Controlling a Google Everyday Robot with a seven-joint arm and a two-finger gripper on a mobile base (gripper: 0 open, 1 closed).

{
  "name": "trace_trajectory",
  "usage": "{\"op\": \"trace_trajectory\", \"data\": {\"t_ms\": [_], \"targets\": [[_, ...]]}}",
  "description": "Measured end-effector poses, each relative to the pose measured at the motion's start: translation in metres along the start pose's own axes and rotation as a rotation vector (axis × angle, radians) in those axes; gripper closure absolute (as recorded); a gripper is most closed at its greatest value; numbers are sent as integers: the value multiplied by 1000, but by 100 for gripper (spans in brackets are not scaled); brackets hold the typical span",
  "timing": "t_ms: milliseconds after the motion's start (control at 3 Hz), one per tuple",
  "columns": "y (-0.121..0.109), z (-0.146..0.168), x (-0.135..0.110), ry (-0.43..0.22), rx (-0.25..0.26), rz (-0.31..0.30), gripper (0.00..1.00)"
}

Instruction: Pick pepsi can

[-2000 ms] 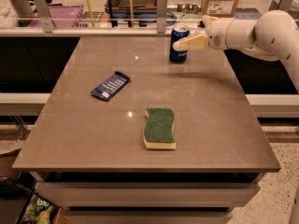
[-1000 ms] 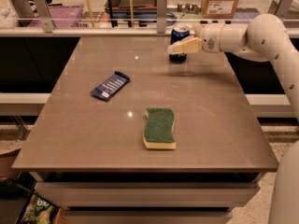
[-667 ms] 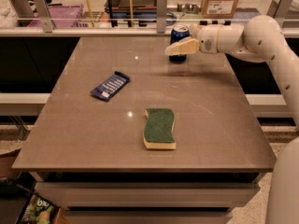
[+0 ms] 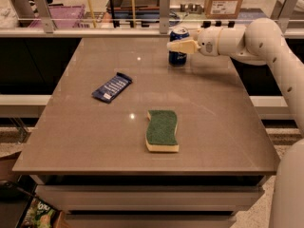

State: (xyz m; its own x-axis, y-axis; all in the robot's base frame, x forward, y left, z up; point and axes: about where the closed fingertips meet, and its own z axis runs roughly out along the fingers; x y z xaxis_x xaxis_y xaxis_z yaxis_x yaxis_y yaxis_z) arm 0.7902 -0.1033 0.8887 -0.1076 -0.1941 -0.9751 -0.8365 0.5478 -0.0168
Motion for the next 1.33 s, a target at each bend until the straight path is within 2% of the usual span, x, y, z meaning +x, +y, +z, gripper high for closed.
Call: {"op": "trace_trajectory", "data": {"t_ms": [667, 1000, 1333], "targets": [[4, 7, 1, 0, -11, 1, 88], [5, 9, 1, 1, -15, 2, 100], [5, 10, 1, 1, -16, 2, 100]]}}
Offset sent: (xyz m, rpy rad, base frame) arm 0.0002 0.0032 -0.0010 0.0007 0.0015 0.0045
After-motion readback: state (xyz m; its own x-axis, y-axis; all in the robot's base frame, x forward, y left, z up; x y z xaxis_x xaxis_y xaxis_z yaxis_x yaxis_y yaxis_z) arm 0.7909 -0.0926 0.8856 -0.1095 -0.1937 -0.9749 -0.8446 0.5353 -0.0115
